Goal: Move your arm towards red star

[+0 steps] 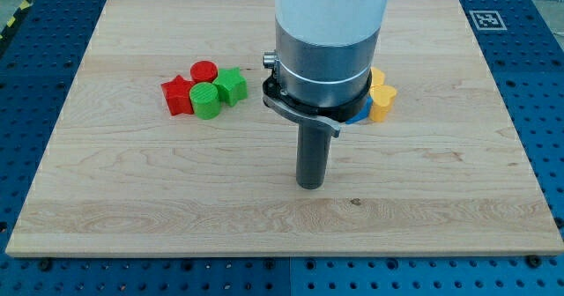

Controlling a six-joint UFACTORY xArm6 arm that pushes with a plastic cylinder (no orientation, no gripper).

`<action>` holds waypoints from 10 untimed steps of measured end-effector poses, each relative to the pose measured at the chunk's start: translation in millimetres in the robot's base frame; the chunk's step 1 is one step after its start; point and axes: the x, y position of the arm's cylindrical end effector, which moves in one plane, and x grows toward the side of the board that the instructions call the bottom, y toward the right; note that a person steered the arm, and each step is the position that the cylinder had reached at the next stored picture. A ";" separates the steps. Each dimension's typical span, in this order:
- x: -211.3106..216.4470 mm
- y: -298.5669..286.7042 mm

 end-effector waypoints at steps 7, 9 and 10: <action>-63.4 -125.0; -72.1 -174.0; -84.9 -170.4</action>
